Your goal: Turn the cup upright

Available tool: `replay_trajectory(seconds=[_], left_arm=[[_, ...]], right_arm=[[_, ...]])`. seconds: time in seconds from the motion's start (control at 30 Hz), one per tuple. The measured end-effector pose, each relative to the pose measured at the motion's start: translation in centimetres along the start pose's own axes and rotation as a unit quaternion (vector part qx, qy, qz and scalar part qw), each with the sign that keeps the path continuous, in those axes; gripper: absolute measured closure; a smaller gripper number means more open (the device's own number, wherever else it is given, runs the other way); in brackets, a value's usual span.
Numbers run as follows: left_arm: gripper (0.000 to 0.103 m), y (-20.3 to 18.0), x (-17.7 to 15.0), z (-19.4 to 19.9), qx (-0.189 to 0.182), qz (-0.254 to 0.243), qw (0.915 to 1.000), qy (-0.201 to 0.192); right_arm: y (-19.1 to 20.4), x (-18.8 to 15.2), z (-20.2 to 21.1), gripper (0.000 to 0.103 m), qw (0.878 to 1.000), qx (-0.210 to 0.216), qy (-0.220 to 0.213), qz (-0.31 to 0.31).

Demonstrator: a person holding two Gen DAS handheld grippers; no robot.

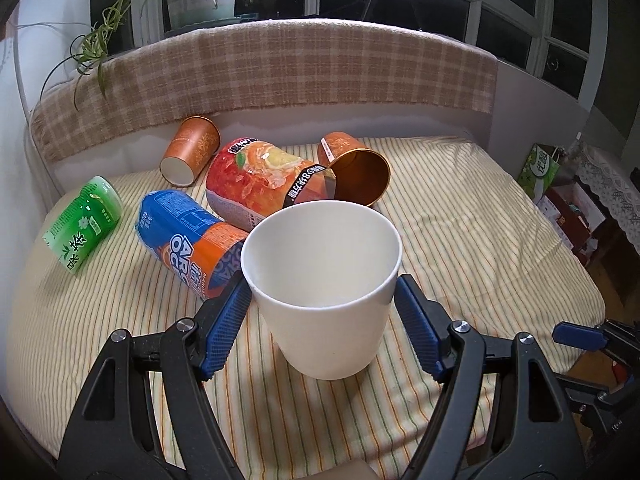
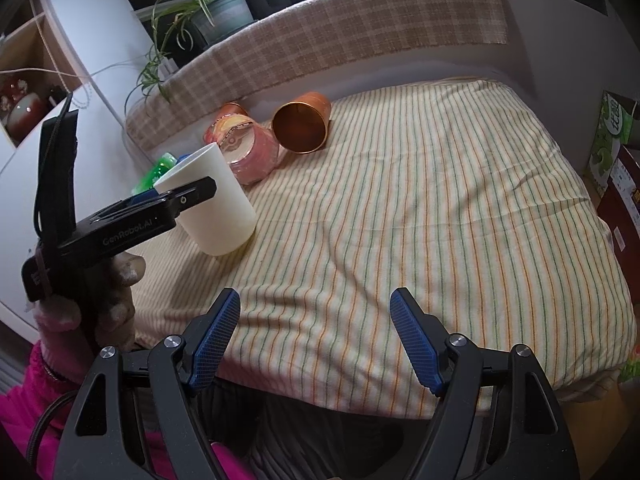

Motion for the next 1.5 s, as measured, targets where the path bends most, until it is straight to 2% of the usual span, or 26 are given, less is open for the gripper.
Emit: replay_trajectory(seconds=[0.63,0.77,1.0,1.13,1.43,1.5], left_arm=[[0.027,-0.7,-0.4,0.9,-0.042,-0.004,0.999,0.015],[0.023,-0.6,-0.5,1.3,-0.051,-0.004,0.9986,0.016],[0.022,0.3,-0.8,2.7,-0.053,0.002,0.9986,0.01],[0.022,1.3,-1.1,3.9,-0.057,0.006,0.9984,-0.004],[0.022,4.4,-0.6,7.9,-0.016,0.021,0.9976,-0.064],[0.015,5.2,-0.3,8.9,-0.005,0.023,0.9964,-0.082]], right_arm=[[0.5,0.2,-0.4,0.026,1.0,-0.001,0.001,0.004],[1.1,0.6,-0.3,0.026,1.0,-0.002,-0.007,0.01],[2.2,1.4,0.2,0.026,0.999,-0.008,-0.032,0.026],[3.1,1.9,0.4,0.026,0.997,-0.028,-0.05,0.05],[5.2,3.1,1.6,0.026,0.989,-0.06,-0.094,0.094],[5.6,3.4,1.8,0.026,0.987,-0.069,-0.106,0.1]])
Point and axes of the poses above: each gripper's, at about its wrist camera, not at the fingertips, and z roughly against the way its jaws point, y to its left, x to its top, the point moved 7 cm from there along -z, roughly the way its jaws point, and after that the axes turned 1 degree about x, right-handed, at the moved point
